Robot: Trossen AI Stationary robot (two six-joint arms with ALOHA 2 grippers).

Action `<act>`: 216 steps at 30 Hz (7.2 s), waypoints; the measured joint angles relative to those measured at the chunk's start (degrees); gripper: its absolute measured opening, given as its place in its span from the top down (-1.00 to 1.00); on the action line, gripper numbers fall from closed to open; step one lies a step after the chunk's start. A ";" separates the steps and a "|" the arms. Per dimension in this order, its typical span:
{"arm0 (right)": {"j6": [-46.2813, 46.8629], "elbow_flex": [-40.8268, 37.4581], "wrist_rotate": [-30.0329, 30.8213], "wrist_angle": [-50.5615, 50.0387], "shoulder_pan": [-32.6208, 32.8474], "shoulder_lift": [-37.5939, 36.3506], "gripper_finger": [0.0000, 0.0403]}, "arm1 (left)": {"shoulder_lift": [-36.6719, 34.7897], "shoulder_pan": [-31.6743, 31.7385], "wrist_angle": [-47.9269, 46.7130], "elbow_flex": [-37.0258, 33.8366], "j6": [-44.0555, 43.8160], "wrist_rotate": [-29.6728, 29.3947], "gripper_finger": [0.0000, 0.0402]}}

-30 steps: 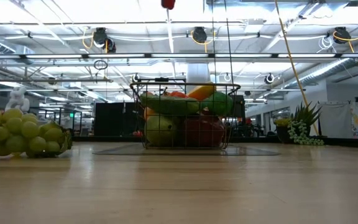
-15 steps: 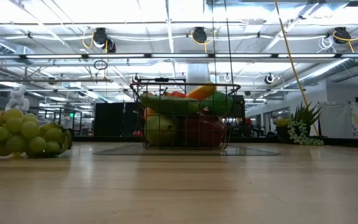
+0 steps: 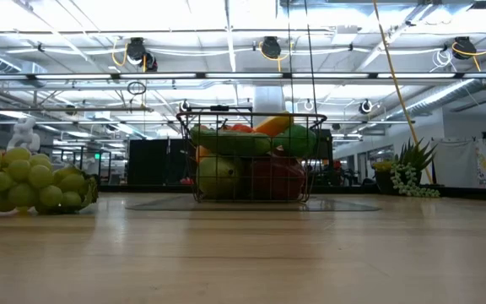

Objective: Build produce basket
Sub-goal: Put the purple grapes into the gold wire basket

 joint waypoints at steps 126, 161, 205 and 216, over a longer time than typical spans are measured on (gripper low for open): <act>-31.65 7.29 5.84 -22.41 18.12 3.63 1.00 | 10.65 -10.38 6.25 -0.01 -17.94 -23.50 0.16; 21.58 -24.56 39.02 -0.85 6.35 4.98 1.00 | -1.60 -10.38 -29.61 0.01 -7.88 -19.50 0.16; 32.83 -48.07 15.91 -1.77 -15.33 6.10 1.00 | -1.98 -8.33 -27.37 -0.01 -6.69 -22.66 0.16; 31.74 -48.05 6.31 0.92 -18.77 11.64 1.00 | -1.98 -5.03 -27.35 -0.01 -3.93 -22.65 0.16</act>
